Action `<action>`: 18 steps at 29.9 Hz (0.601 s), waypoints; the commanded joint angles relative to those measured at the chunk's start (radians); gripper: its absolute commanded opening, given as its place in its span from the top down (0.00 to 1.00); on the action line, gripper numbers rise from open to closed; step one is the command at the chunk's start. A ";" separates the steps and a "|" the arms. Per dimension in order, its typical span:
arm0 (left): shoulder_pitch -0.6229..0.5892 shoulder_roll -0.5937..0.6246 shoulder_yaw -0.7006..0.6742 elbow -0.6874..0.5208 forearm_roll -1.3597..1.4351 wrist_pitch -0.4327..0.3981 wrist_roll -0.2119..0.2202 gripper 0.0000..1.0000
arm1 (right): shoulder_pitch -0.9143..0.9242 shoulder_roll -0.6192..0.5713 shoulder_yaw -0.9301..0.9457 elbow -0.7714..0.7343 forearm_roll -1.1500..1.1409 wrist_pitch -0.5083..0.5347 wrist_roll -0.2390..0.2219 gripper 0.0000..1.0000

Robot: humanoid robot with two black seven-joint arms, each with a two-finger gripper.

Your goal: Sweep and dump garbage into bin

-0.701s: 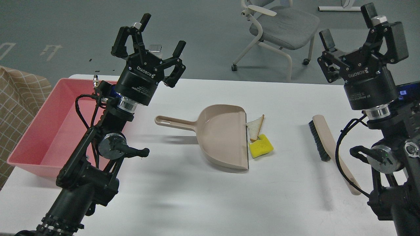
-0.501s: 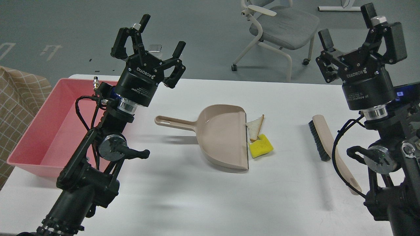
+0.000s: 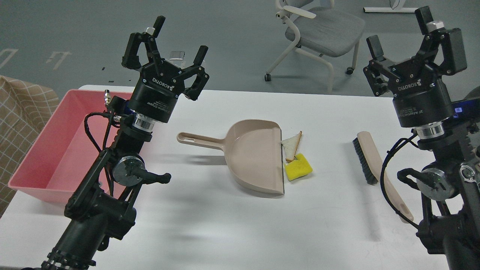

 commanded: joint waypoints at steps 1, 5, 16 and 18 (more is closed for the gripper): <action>-0.001 0.003 0.000 0.000 0.000 0.000 0.000 0.01 | 0.000 0.002 0.001 0.001 0.005 0.000 0.000 0.00; 0.001 0.004 0.000 0.000 0.000 0.000 0.000 0.01 | 0.000 0.002 0.001 0.001 0.005 0.000 0.000 0.00; 0.011 0.014 0.000 0.001 0.003 0.000 0.000 0.01 | 0.000 0.002 -0.001 -0.007 0.005 0.000 0.000 0.00; 0.010 0.014 0.000 0.001 0.003 0.000 0.000 0.01 | 0.000 0.002 -0.001 -0.007 0.005 0.000 0.000 0.00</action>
